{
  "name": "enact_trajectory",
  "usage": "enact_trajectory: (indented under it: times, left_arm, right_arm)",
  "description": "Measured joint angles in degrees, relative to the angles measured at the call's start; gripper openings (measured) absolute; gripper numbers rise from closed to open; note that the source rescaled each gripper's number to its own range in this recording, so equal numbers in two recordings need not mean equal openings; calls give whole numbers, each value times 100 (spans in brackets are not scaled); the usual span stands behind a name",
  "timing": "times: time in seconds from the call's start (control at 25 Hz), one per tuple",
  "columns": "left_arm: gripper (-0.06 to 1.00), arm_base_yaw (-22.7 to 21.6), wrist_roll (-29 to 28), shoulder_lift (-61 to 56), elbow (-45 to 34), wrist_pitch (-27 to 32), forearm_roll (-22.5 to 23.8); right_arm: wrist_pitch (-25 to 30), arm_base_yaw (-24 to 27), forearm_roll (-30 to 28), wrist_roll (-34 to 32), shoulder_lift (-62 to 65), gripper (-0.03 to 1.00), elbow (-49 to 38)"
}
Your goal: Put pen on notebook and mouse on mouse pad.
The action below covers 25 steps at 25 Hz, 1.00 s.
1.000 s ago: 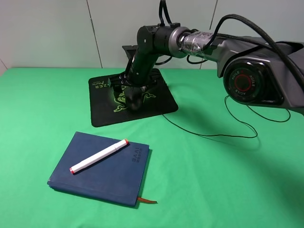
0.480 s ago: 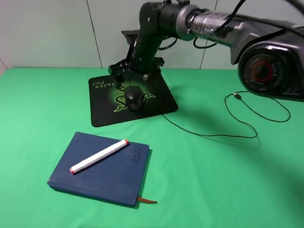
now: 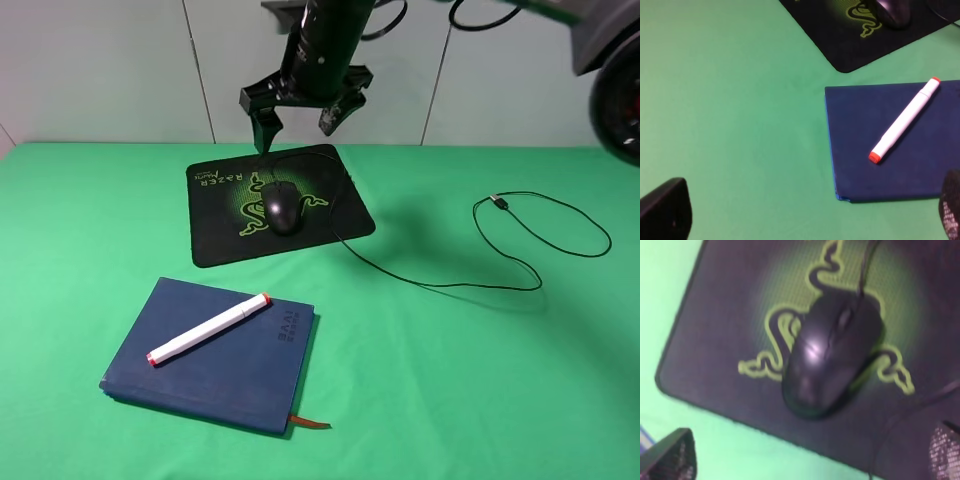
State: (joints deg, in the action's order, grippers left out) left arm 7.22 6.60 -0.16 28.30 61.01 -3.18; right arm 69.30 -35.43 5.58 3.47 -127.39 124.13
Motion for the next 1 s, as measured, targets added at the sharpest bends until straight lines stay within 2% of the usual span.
enact_trajectory:
  times: [0.4, 1.0]
  left_arm:
    - [100, 0, 0, 0, 0, 0, 0]
    - [100, 0, 0, 0, 0, 0, 0]
  right_arm:
    - [43, 0, -72, 6, 1059, 100, -189]
    - [74, 0, -52, -44, 4001, 100, -3093]
